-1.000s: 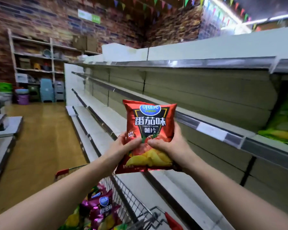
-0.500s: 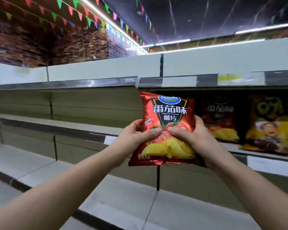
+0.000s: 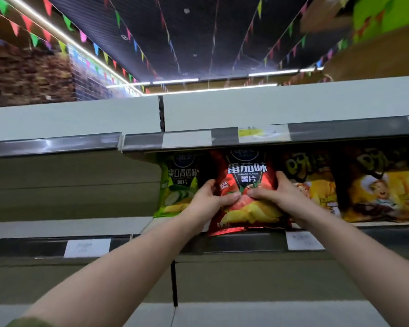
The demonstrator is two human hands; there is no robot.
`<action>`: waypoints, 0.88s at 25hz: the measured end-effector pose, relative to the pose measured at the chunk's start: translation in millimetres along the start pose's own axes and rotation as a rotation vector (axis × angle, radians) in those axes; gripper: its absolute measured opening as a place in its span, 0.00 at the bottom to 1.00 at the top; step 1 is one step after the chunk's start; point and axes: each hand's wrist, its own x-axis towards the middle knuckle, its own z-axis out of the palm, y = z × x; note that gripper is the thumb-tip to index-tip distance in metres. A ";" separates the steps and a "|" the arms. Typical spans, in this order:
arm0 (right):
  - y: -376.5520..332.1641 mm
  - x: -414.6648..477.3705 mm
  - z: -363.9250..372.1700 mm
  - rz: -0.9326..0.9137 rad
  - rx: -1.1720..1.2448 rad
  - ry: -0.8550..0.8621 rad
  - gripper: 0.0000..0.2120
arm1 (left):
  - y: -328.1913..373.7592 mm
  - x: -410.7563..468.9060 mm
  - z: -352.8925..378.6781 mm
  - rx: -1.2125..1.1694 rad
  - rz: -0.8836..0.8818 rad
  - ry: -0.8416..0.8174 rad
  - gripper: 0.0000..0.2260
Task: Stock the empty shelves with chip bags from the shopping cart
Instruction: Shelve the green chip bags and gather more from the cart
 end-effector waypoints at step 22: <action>-36.1 -48.2 125.0 -0.780 -0.157 0.089 0.27 | -31.9 -95.2 -39.1 0.156 0.198 0.400 0.29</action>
